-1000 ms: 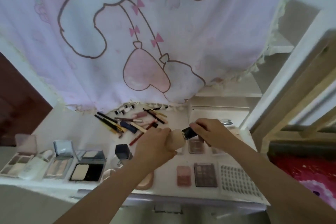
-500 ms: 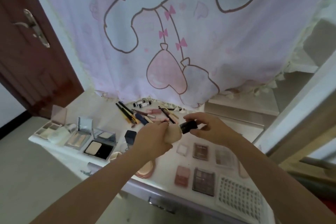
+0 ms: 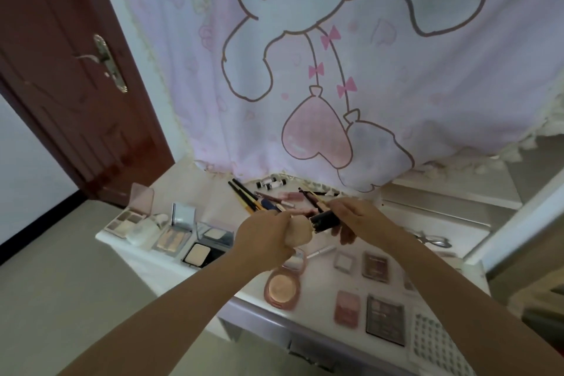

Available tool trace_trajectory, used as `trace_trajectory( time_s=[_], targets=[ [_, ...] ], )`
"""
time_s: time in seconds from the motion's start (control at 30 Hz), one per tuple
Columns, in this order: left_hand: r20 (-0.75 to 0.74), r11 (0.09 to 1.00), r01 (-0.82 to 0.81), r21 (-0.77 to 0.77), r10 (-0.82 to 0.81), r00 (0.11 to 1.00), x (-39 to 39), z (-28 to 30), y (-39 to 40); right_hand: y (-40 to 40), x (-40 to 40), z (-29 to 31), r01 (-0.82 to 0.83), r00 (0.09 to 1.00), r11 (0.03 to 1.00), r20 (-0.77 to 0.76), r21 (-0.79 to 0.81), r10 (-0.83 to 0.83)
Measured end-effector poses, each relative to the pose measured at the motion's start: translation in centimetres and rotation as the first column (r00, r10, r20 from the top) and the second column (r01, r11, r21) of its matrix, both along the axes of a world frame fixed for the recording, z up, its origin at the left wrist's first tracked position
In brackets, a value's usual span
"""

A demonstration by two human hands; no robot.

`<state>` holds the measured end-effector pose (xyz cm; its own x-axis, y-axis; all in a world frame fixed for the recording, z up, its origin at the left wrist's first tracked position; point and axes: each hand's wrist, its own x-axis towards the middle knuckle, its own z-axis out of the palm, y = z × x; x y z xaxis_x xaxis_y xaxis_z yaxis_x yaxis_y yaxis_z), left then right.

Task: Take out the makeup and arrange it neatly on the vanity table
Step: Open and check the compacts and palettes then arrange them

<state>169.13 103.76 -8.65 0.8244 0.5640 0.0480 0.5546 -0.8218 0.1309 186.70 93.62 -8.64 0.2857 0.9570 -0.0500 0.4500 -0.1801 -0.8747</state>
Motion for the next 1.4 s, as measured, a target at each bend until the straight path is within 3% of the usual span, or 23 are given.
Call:
trace_trajectory(
  time_s=[0.07,0.13,0.2,0.3,0.4,0.5,0.63,0.7,0.8,0.93,1.07,1.2,1.3,1.4],
  targets=[
    [0.01,1.0,0.001,-0.002,-0.001,1.0,-0.8,-0.1,0.3,0.6,-0.9,0.0,-0.01,0.995,1.0,0.096,-0.017,0.012],
    [0.012,1.0,-0.004,-0.015,0.004,1.0,-1.6,-0.4,0.7,0.7,-1.3,-0.2,-0.053,0.994,0.997,0.099,0.056,0.048],
    [0.017,0.999,-0.014,-0.029,0.015,1.0,-2.2,-0.7,1.0,0.4,-1.7,-0.3,-0.115,0.993,0.987,0.018,0.115,0.114],
    [0.015,0.999,-0.008,-0.039,0.008,1.0,-2.7,-1.1,1.1,0.5,-2.5,-0.5,-0.122,0.987,0.991,-0.099,0.057,0.128],
    [0.012,0.998,0.023,-0.05,-0.023,1.0,-3.0,-1.8,1.0,0.8,-3.0,-1.1,-0.04,0.995,0.998,0.088,-0.039,0.043],
    [0.027,0.996,0.029,-0.08,-0.027,0.999,-3.0,-2.7,1.1,0.4,-2.9,-1.1,-0.059,0.98,0.998,0.19,-0.007,0.059],
    [0.042,0.991,0.011,-0.131,-0.006,0.999,-2.3,-4.0,0.9,-0.8,-2.4,-1.1,-0.08,0.997,0.997,-0.008,-0.014,0.08],
    [0.043,0.978,-0.005,-0.21,0.015,0.999,-1.8,-4.9,0.3,-1.3,-1.9,-1.8,-0.026,1.0,0.999,-0.002,-0.048,0.026],
    [0.031,0.891,-0.053,-0.45,0.075,0.997,-1.0,-7.1,-1.1,-2.5,-0.9,-4.1,0.105,0.991,0.985,0.098,-0.139,-0.092],
    [0.065,0.676,-0.154,-0.72,0.288,0.955,-0.6,-10.3,-3.6,-5.0,-1.2,-8.3,0.158,0.981,0.943,0.153,-0.292,-0.117],
    [0.044,0.592,-0.12,-0.797,0.255,0.966,-0.2,-12.9,-5.8,-6.5,-1.9,-11.4,0.168,0.984,0.928,0.113,-0.334,-0.137],
    [0.063,0.497,-0.072,-0.864,0.251,0.966,0.3,-14.4,-7.0,-7.0,-1.3,-13.2,0.211,0.965,0.895,0.227,-0.392,-0.128],
    [0.083,0.469,-0.057,-0.881,0.272,0.959,0.9,-15.1,-7.3,-7.6,-0.5,-14.8,0.193,0.922,0.835,0.385,-0.516,0.025],
    [0.042,0.472,-0.146,-0.869,0.365,0.93,1.8,-15.5,-7.5,-8.2,-0.5,-16.6,0.149,0.835,0.807,0.51,-0.571,0.206]
  ],
)
